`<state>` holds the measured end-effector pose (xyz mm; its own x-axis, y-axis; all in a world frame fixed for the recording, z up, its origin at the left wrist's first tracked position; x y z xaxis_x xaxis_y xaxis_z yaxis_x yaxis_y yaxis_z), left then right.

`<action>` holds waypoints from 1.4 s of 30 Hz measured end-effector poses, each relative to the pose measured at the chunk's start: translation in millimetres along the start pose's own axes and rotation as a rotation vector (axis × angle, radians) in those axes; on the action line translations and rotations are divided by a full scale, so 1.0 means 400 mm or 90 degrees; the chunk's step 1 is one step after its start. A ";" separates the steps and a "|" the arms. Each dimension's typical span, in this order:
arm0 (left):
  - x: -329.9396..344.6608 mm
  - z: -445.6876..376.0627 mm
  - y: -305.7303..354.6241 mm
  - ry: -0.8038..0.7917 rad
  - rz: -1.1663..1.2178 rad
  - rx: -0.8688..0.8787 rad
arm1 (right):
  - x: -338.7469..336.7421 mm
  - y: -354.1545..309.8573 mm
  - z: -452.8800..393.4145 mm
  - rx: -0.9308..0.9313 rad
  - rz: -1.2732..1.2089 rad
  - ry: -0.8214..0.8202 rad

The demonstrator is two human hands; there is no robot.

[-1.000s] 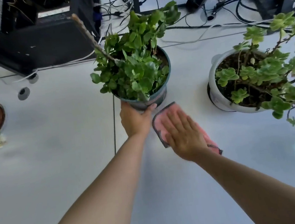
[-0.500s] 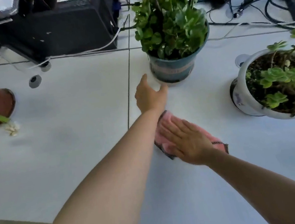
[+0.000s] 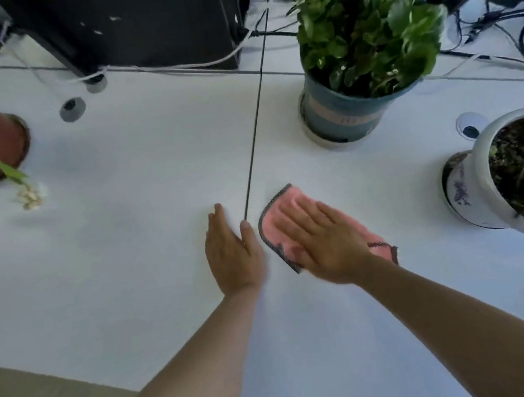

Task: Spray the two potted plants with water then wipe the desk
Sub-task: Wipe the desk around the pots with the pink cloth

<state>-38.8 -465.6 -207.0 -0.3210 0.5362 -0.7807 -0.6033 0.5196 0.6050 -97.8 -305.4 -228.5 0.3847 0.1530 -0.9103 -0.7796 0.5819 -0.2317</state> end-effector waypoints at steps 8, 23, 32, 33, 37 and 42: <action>-0.013 -0.005 -0.014 -0.014 0.083 -0.022 | -0.049 0.017 -0.151 0.162 -0.077 0.008; -0.007 -0.016 -0.045 -0.067 0.144 -0.052 | -0.009 0.001 -0.005 0.197 -0.112 0.034; 0.107 0.090 0.282 -0.078 0.111 0.130 | 0.067 0.259 0.324 0.434 -0.167 0.106; 0.154 0.133 0.356 -0.141 0.114 0.184 | 0.079 0.209 0.319 0.369 -0.161 0.081; 0.336 0.280 0.570 -0.333 0.091 0.310 | 0.139 0.179 0.464 0.169 -0.083 -0.006; 0.418 0.318 0.694 -0.294 0.154 0.345 | 0.122 0.412 0.623 0.602 -0.223 0.098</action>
<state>-167.2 -147.1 -149.7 0.0126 0.8397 -0.5429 -0.0734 0.5423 0.8370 -84.3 -3.1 -225.5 0.3968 -0.2128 -0.8929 0.1002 0.9770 -0.1883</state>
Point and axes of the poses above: each hand's wrist, its own z-axis away from the middle knuckle, its own x-axis out of the palm, y = z × x, the point moved 9 cm from there along -z, towards the middle knuckle, and after that the axes turned 6 degrees about -y, right-handed, at the moved point
